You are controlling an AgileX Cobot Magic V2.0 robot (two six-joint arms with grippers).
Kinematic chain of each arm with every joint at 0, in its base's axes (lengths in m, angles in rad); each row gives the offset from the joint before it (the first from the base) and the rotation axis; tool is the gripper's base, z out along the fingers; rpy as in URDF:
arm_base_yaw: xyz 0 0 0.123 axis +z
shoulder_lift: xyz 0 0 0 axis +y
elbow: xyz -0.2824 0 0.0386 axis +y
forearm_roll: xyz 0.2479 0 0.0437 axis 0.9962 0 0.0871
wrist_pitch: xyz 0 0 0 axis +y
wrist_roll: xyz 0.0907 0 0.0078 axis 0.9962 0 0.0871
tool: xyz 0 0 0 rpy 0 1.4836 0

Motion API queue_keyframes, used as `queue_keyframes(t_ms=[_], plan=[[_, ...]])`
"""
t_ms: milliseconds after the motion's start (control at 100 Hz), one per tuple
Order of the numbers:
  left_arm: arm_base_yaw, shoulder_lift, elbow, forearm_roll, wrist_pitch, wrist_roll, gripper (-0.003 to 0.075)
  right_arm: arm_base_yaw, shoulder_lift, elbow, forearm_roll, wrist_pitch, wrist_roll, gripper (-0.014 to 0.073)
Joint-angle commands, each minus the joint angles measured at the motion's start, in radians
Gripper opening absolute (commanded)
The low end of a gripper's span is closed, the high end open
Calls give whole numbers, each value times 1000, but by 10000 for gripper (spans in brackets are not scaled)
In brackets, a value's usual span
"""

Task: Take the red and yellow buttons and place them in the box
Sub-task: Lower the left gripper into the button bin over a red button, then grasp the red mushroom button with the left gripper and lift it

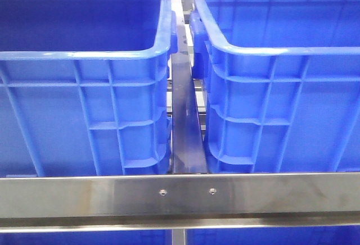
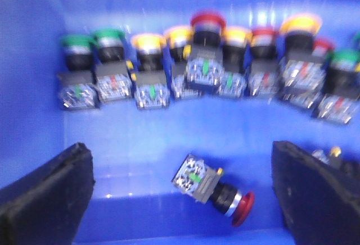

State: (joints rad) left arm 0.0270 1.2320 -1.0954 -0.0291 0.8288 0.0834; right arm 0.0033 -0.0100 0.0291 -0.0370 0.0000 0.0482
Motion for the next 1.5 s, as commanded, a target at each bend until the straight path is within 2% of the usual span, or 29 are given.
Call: queue_keyframes(t_ms=[0,210,370,620,1250,1370,1490], plan=[[-1,48,-95,-14,9,16,608,-4,-24,-17,2,-72,-7,-69],[-53,200,-227,-2,65,40,608,-4,-24,-17,2,-72,-7,-69],[-101,311,-305,78,69,40,607,-4,-24,-17,2,-72,-7,-69],[-105,459,-404,77,123,33,607,-4,-24,-17,2,-72,-7,-69],[-105,620,-490,75,114,33,604,-4,-24,-17,2,-72,-7,-69],[-105,621,-491,75,117,33,552,-4,-24,-17,2,-72,-7,-69],[-105,621,-491,75,117,33,410,-4,-24,-17,2,-72,-7,-69]])
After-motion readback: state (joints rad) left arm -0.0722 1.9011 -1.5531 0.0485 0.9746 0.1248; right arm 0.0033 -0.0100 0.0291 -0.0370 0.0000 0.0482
